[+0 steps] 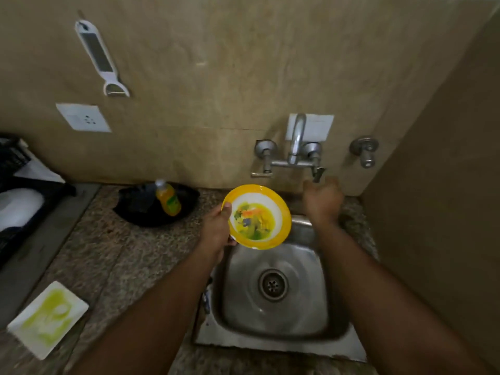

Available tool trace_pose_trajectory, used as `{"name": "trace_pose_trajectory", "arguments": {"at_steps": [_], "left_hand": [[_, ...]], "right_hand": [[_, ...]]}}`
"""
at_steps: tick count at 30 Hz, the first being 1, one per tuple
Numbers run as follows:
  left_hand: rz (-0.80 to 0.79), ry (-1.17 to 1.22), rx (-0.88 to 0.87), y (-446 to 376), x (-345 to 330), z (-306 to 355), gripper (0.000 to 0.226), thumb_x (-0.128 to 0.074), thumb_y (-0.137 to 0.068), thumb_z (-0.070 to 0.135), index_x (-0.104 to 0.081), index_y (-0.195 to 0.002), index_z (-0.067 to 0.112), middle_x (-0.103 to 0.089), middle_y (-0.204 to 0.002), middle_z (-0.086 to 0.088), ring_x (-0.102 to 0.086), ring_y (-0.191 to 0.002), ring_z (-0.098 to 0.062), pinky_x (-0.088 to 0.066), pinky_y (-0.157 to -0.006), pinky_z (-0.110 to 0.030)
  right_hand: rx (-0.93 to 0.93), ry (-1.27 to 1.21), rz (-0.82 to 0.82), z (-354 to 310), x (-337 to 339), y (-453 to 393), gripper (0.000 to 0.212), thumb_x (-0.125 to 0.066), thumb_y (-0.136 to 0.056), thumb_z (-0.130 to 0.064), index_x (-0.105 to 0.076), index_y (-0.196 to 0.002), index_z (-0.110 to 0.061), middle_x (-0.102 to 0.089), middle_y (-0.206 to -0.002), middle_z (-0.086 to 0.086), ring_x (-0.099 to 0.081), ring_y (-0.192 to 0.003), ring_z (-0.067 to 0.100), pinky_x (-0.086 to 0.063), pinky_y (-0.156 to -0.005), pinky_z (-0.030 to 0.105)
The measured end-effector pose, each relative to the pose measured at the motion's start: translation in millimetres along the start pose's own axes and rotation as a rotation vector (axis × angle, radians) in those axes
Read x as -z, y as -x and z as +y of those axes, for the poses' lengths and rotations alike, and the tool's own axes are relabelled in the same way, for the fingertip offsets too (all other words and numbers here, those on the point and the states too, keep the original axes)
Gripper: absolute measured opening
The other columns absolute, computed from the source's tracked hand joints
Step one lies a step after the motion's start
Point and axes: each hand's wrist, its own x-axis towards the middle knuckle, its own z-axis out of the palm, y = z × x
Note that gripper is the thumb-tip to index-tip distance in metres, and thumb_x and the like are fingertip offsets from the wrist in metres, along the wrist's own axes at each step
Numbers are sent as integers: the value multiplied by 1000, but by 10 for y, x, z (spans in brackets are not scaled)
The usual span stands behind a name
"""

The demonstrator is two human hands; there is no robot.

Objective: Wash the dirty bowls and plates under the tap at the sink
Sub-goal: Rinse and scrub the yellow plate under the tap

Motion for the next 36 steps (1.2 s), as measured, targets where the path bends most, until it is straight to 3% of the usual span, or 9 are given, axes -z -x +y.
{"name": "trace_pose_trajectory", "arguments": {"at_steps": [6, 11, 14, 22, 25, 28, 30, 32, 36], "left_hand": [[12, -13, -37, 147, -465, 96, 25, -54, -105, 42, -71, -105, 24, -73, -102, -17, -67, -70, -29, -50, -43, -28], [64, -78, -78, 170, -609, 196, 26, -53, -105, 40, -70, -98, 22, -70, -89, -13, -66, -69, -30, -50, -42, -28], [80, -70, -131, 170, -602, 223, 27, -53, -105, 35, -73, -105, 16, -69, -85, -12, -65, -68, -29, -48, -39, -26], [187, -164, -318, 81, -361, 189, 34, -58, -102, 35, -74, -78, 17, -65, -60, -1, -62, -61, -28, -48, -58, -38], [205, -204, -325, 65, -305, 206, 35, -58, -93, 43, -71, -72, 17, -59, -55, -2, -57, -57, -28, -47, -55, -42], [215, -247, -326, 48, -286, 207, 41, -56, -82, 57, -71, -78, 19, -63, -64, -9, -62, -63, -37, -54, -59, -56], [261, -284, -361, 52, -270, 220, 43, -51, -79, 62, -74, -84, 26, -72, -75, -6, -69, -77, -38, -59, -77, -58], [302, -245, -378, 80, -227, 245, 34, -51, -81, 60, -76, -82, 36, -75, -82, -4, -71, -85, -31, -59, -84, -55], [281, -185, -353, 117, -217, 208, 29, -55, -83, 57, -78, -88, 39, -77, -87, -4, -73, -88, -31, -60, -84, -58]], "right_hand": [[147, 151, -238, 52, 66, -669, 45, -66, -94, -49, -74, -95, -4, -74, -100, 21, -68, -99, 41, -49, -76, 36], [-129, -228, -338, 255, -63, -798, 44, -69, -81, -52, -74, -78, -9, -75, -79, 15, -73, -76, 37, -62, -69, 52], [-313, -501, -382, 244, -18, -694, 32, -71, -85, -44, -72, -82, -12, -74, -81, 16, -72, -68, 33, -61, -57, 43], [-257, -425, -699, 335, -157, -85, 24, -69, -93, -28, -76, -92, -5, -69, -74, 8, -63, -66, 21, -55, -64, 40], [-245, -475, -669, 309, -259, -26, 11, -68, -93, -9, -77, -87, -10, -71, -75, 4, -61, -69, 18, -49, -66, 28], [-224, -393, -579, 281, -341, 24, 19, -82, -85, -27, -76, -71, -17, -77, -77, 5, -68, -70, 18, -57, -67, 32], [-220, -447, -626, 273, -328, 75, 4, -79, -89, -19, -79, -86, -17, -79, -92, 9, -69, -76, 18, -60, -71, 35], [-274, -565, -791, 292, -297, 76, 22, -65, -95, 0, -75, -112, -12, -77, -99, 6, -69, -78, 15, -59, -66, 29], [-267, -609, -741, 302, -292, 77, 14, -68, -94, -1, -76, -104, -6, -75, -86, 5, -67, -73, 16, -57, -63, 27]]}}
